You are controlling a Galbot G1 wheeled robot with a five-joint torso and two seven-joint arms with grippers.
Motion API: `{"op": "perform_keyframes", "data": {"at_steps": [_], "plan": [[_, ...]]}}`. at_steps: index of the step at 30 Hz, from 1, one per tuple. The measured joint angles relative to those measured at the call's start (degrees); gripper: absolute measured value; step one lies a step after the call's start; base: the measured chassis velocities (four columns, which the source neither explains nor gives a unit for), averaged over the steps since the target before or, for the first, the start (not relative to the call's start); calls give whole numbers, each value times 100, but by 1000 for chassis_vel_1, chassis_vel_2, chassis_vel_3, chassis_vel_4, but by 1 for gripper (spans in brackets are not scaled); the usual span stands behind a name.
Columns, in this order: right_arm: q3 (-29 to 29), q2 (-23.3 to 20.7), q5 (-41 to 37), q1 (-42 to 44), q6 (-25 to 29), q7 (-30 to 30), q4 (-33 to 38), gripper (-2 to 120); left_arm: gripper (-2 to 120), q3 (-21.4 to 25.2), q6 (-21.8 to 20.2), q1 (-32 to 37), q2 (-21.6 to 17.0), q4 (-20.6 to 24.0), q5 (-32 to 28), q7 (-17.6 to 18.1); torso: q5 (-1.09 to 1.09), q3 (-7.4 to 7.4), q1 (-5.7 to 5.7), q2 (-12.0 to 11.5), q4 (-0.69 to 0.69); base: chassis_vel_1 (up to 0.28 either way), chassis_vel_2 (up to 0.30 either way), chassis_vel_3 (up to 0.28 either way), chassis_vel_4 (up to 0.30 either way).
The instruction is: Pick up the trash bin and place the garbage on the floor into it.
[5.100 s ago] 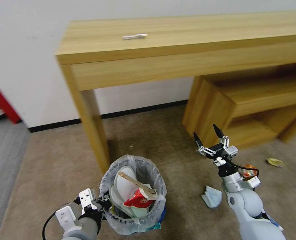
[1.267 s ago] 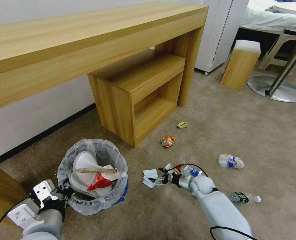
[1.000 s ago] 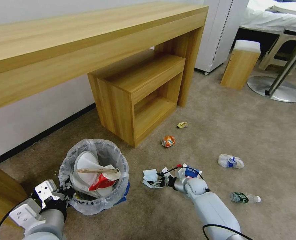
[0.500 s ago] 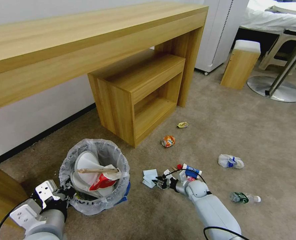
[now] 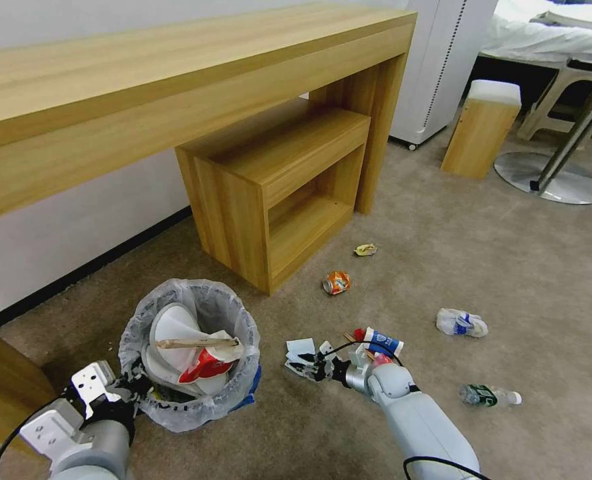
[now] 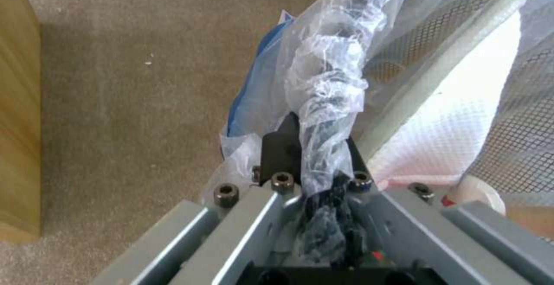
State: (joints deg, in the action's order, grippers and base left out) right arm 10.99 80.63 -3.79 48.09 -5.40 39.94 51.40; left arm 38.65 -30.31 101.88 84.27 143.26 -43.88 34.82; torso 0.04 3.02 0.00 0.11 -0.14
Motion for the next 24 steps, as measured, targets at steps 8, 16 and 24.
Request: {"op": "perform_keyframes", "data": {"at_steps": [8,16,24], "plan": [[11,126,-4,-51,65,-234,-201,63,0,-27,2,-58,6,-1,0,-3,0,0,0,0,0,0,0,0,0],[-15,146,68,-69,57,-310,-315,32,0,-24,8,-109,6,-2,-4,-3,0,0,0,0,0,0,0,0,0],[-23,92,40,-2,84,-516,-261,4,0,-37,13,-164,12,-14,-7,-4,0,0,0,0,0,0,0,0,0]]}}
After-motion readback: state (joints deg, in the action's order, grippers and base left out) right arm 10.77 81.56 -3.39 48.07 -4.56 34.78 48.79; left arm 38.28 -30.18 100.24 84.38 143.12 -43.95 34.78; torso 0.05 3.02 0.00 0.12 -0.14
